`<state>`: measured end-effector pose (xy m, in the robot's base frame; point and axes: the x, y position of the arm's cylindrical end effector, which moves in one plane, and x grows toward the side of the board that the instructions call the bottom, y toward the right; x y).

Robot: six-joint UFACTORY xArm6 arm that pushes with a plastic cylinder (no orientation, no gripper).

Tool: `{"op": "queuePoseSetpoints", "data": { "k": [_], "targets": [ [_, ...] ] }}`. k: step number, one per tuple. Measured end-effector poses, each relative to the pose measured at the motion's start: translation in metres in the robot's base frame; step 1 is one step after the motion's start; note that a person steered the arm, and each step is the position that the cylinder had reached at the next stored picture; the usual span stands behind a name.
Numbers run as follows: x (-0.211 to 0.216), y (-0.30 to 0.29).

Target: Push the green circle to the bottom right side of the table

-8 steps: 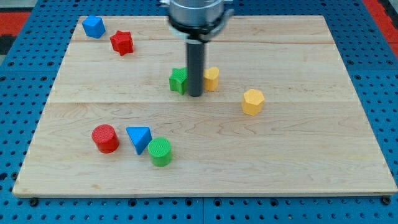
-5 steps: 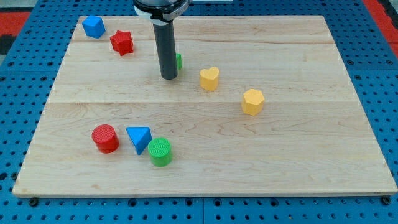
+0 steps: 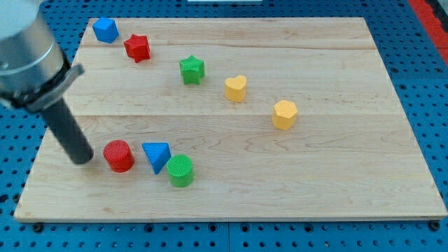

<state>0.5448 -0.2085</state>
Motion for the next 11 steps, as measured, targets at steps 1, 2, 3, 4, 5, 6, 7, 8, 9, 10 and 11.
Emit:
{"op": "queuePoseSetpoints", "data": {
  "k": [1,2,3,4,5,6,7,8,9,10,11],
  "targets": [
    [0.002,0.111],
    [0.014,0.176],
    [0.024,0.165],
    [0.026,0.19],
    [-0.003,0.254],
    [0.011,0.311],
    [0.02,0.346],
    [0.05,0.325],
    [0.056,0.357],
    [0.054,0.35],
    [0.051,0.304]
  ]
}}
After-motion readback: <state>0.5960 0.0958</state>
